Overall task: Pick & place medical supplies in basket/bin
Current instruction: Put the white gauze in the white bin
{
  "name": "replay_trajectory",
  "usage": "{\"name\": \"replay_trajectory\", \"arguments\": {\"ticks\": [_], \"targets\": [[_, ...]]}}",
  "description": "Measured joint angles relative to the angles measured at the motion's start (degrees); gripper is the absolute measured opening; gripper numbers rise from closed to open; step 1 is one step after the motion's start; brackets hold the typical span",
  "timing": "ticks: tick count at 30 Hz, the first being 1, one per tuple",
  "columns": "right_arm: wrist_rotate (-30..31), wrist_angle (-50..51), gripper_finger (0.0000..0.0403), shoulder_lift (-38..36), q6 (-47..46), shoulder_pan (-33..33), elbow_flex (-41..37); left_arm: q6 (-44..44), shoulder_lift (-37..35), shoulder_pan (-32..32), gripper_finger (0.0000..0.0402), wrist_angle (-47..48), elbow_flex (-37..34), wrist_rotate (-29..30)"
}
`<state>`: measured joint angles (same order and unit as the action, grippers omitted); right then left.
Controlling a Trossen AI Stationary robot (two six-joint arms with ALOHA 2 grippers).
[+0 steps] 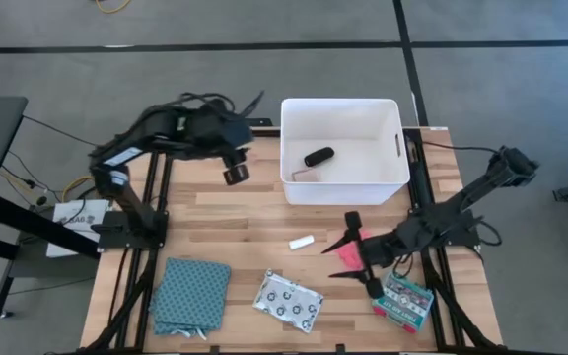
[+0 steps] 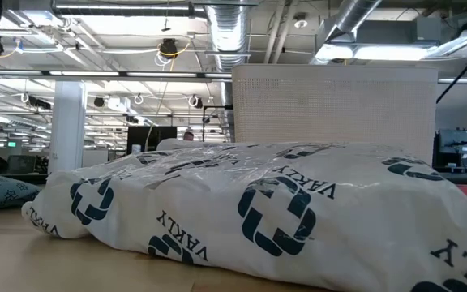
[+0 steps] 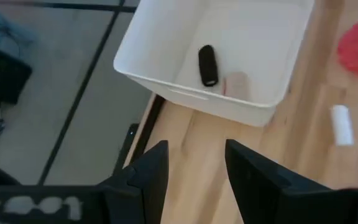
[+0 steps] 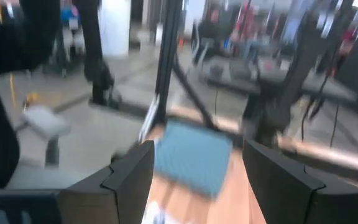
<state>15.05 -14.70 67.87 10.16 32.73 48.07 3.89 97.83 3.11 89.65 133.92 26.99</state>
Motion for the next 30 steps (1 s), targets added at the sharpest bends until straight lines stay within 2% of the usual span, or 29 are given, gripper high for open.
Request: {"name": "replay_trajectory", "arguments": {"ticks": [4,8,10,14,17,25,30], "targets": [[0.00,-8.79,0.0240,5.06,0.77,0.00,0.02,1.26,-4.13,-2.23,0.0149,0.40,-1.00,-0.46],[-0.02,-16.17,0.0240,9.07,1.31,-0.77,0.00,2.88,-6.27,-4.30,0.0148,0.41,-1.10,1.73],[0.71,-16.28,0.0240,10.35,1.42,-1.83,0.01,3.80,-7.19,-5.42,0.0148,0.41,-1.08,3.43],[8.48,-13.88,0.0240,13.41,-2.10,-3.64,-0.07,4.93,-7.74,-7.20,0.0148,0.36,-1.08,4.94],[10.99,-13.95,0.0240,14.90,-5.28,-4.85,-0.03,4.94,-7.92,-7.88,0.0148,0.38,-1.08,4.95],[12.63,1.49,0.0240,13.76,-10.80,-6.25,0.67,5.87,-7.85,-7.93,0.0148,0.36,-1.08,4.93],[15.10,19.42,0.0240,13.97,-14.53,-6.55,5.05,4.37,-7.85,-7.93,0.0148,0.36,-1.08,5.21]]}}
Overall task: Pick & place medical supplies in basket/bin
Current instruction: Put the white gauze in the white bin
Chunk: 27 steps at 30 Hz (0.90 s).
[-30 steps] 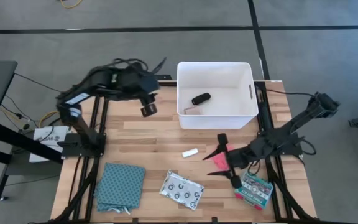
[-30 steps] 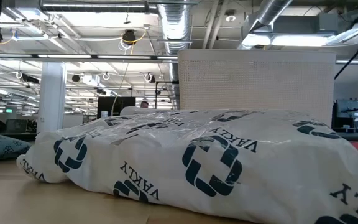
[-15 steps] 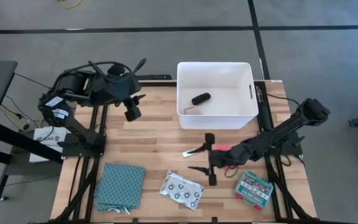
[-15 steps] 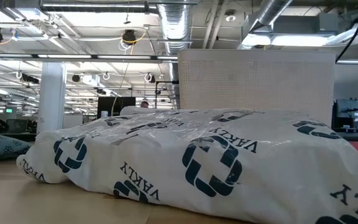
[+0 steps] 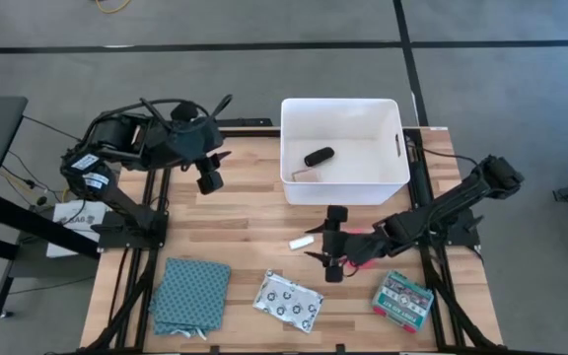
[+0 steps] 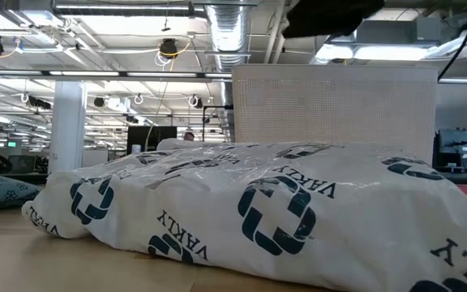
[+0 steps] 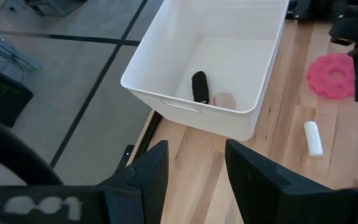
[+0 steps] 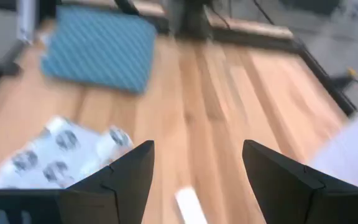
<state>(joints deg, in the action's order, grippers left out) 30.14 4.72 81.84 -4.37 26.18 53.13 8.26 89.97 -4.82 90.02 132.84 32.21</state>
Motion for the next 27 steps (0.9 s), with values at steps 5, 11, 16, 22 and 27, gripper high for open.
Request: {"name": "replay_trajectory", "arguments": {"ticks": [5,11,16,22,27], "targets": [[4.41,2.55,0.0240,0.00,-1.25,-0.91,0.76,-0.12,0.00,0.00,0.0148,0.00,0.00,0.04],[-1.32,8.99,0.0240,0.02,-9.74,-2.95,0.62,-0.12,0.00,0.02,0.0148,0.00,0.00,-0.24],[-3.49,8.77,0.0239,0.02,-11.30,-4.96,-0.94,-0.98,0.00,0.04,0.0148,0.00,0.00,-0.26],[-12.21,3.94,0.0231,4.13,-10.34,-9.39,-1.12,-1.00,0.02,0.04,0.0148,0.00,0.00,-0.34],[-20.46,-0.07,0.0229,13.95,-0.32,-10.93,0.08,-1.08,0.04,0.04,0.0148,-0.02,0.00,-0.39]]}}
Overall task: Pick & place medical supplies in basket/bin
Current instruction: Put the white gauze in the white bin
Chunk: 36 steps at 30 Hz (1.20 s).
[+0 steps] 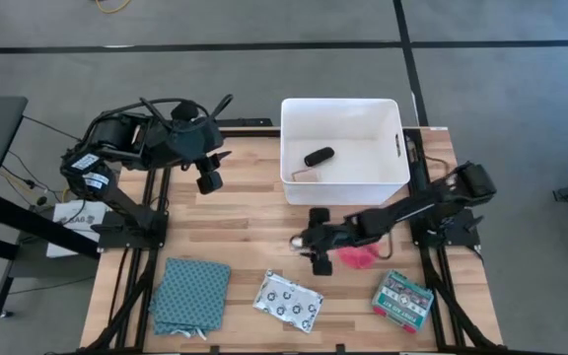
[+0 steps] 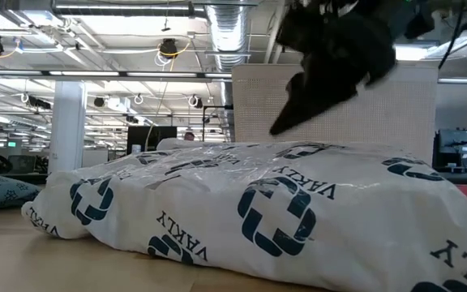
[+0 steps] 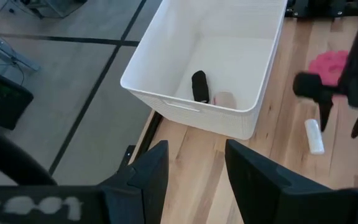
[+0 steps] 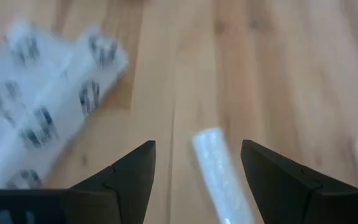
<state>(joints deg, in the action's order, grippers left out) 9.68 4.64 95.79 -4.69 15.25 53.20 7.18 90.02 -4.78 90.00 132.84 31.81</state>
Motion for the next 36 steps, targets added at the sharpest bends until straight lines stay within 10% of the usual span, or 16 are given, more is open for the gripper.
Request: {"name": "replay_trajectory", "arguments": {"ticks": [19,31,36], "targets": [[1.08,17.66,0.0215,18.04,8.56,-3.14,15.14,-3.51,0.20,-0.64,0.0148,-0.06,-10.78,-4.89],[-2.76,23.33,0.0034,18.57,7.73,-3.06,20.27,-7.56,0.27,-0.83,0.0148,-5.00,-30.94,-3.85],[-2.43,26.58,0.0026,18.57,7.70,-1.75,26.64,-3.71,-0.39,-0.81,0.0148,-1.59,-31.01,1.20]]}}
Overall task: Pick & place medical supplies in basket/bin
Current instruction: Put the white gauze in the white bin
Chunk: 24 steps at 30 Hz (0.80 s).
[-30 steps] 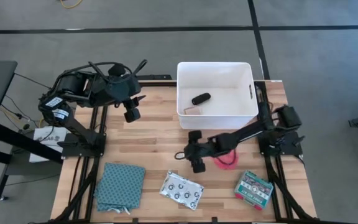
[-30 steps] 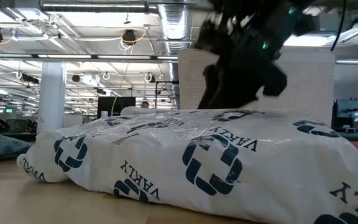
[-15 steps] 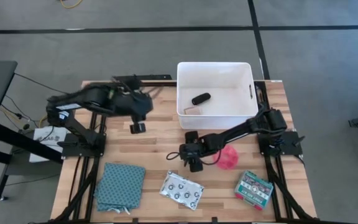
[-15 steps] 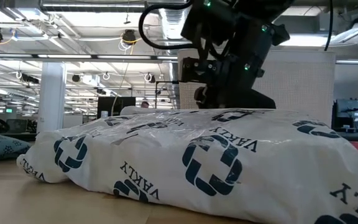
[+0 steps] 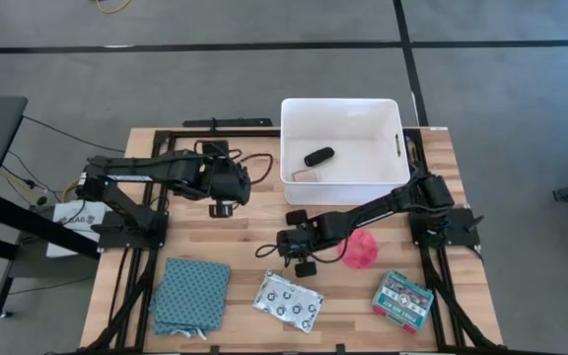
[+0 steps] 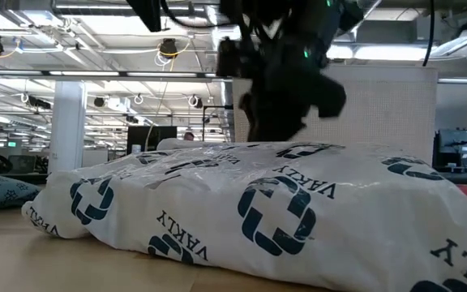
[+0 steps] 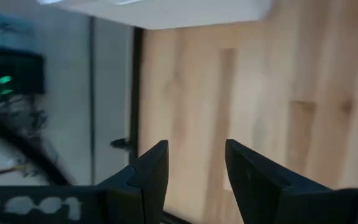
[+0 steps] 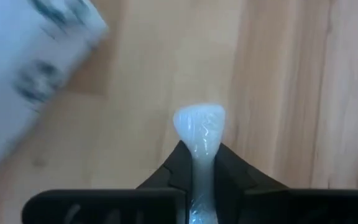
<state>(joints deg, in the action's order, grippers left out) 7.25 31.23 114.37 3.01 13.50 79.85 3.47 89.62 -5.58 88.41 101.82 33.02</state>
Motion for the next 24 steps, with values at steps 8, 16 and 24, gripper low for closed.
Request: {"name": "replay_trajectory", "arguments": {"ticks": [8,16,24], "targets": [[15.10,15.89,0.0033,-0.08,-0.91,4.48,18.66,6.32,-6.94,0.02,0.0148,1.04,0.02,7.80],[48.29,33.10,0.0041,-0.26,-3.78,7.02,34.02,13.16,-15.51,0.02,0.0148,1.29,0.05,8.32],[60.08,57.14,0.0039,-0.26,-25.38,0.49,39.11,19.76,-20.91,-1.87,0.0148,1.65,0.06,10.56]]}}
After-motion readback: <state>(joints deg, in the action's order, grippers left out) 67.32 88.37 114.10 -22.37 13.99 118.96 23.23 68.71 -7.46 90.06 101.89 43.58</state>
